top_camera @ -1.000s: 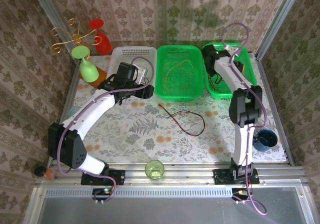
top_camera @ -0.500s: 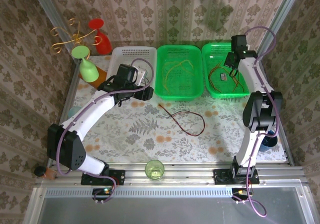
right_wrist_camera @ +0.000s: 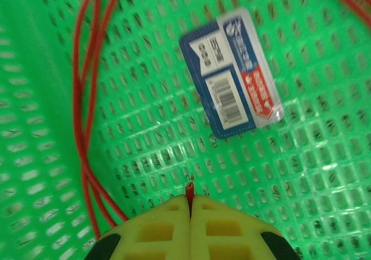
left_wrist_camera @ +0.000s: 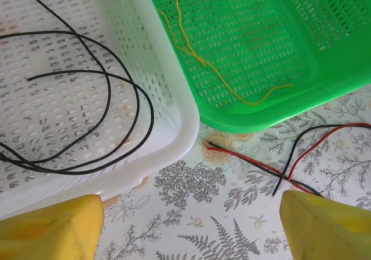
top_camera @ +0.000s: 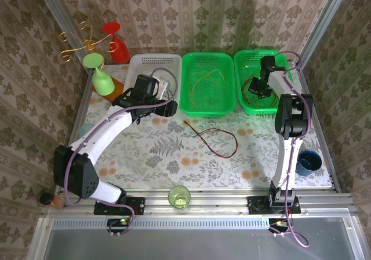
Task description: Untangle the cables
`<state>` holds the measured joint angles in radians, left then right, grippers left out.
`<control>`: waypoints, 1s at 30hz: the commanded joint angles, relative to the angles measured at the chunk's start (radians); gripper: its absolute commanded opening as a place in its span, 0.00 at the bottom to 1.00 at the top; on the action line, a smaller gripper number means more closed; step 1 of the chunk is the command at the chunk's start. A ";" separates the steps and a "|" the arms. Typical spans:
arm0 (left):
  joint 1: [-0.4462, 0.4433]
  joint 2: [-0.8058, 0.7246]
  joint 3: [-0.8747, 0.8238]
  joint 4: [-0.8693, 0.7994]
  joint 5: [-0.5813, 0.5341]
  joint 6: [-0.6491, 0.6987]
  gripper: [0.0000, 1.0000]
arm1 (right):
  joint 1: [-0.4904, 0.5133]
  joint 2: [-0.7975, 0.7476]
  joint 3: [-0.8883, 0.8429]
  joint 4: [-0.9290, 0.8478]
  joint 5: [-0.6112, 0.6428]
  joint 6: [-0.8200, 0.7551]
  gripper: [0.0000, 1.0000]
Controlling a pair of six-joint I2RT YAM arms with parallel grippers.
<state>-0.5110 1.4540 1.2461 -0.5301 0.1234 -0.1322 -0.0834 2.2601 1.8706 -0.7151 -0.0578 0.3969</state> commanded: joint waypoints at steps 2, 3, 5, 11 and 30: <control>-0.011 -0.042 -0.018 -0.016 -0.014 -0.014 0.80 | 0.001 -0.018 0.037 -0.040 -0.019 0.032 0.23; -0.011 -0.043 -0.020 -0.015 -0.013 -0.014 0.81 | 0.000 -0.026 0.038 -0.043 -0.012 0.035 0.30; -0.011 -0.040 -0.019 -0.015 -0.010 -0.015 0.81 | -0.001 -0.044 0.058 -0.068 -0.008 0.036 0.42; -0.011 -0.038 -0.019 -0.011 -0.004 -0.018 0.81 | 0.000 -0.149 0.061 -0.099 0.018 0.044 0.65; -0.025 -0.153 -0.179 0.049 0.053 -0.140 0.82 | 0.315 -0.795 -0.527 0.097 0.111 -0.125 0.69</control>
<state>-0.5213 1.3422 1.1042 -0.5037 0.1501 -0.2188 0.1719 1.5684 1.4216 -0.6640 0.0040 0.3233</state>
